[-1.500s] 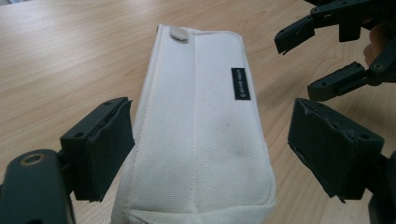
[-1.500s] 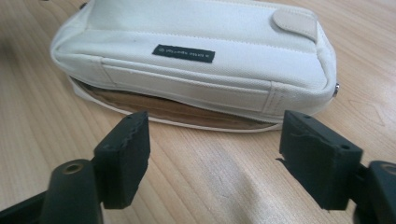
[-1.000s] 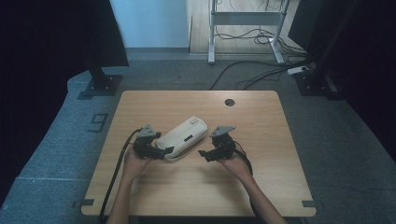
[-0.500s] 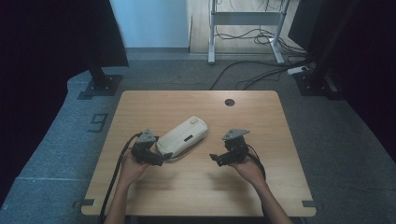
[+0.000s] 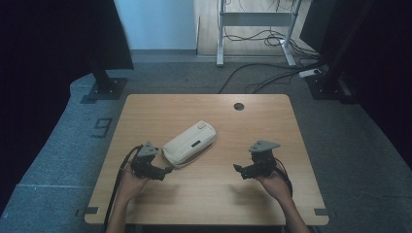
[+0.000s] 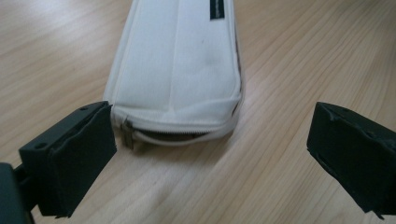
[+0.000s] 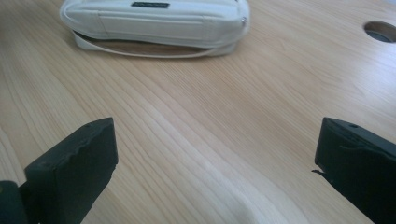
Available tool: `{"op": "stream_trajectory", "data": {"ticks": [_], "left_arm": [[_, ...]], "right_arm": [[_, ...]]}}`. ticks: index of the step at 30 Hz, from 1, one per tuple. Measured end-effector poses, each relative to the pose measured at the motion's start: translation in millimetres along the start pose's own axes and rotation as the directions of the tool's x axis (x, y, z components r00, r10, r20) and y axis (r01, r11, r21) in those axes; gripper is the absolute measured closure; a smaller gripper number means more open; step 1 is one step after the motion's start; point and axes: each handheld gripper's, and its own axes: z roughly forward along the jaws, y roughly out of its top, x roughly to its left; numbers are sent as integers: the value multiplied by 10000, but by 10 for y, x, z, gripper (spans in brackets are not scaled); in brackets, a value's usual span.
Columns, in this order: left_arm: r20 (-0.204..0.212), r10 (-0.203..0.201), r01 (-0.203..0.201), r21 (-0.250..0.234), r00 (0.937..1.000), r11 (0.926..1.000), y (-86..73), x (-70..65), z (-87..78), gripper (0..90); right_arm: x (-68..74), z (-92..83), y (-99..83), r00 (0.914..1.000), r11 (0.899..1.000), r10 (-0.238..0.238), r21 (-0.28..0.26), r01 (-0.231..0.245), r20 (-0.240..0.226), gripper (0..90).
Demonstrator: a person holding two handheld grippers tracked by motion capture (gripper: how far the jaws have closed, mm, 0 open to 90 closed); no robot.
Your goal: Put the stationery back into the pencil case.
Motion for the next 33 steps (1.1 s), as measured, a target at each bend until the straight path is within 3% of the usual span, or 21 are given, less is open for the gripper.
{"op": "stream_trajectory", "data": {"ticks": [8,14,21,30,33], "left_arm": [[-27,-157,157,63,9999,9999,-123,-54,25,0],[-88,-330,332,179,9994,9993,-252,-71,53,0],[-179,-563,568,285,9983,9980,-395,-61,85,0],[-626,-465,536,1159,9970,9918,-523,-60,242,0],[-649,-515,589,1178,9966,9913,-522,-54,243,0]], "right_arm": [[-98,-139,-280,9986,9995,310,74,-313,418,0],[-140,-145,-457,9962,9982,422,387,-453,761,0],[-177,-110,-647,9932,9955,799,434,-838,845,0],[-204,-32,-860,9918,9906,773,1049,-880,1020,0],[-203,-31,-872,9926,9897,737,1158,-848,969,0]]}}
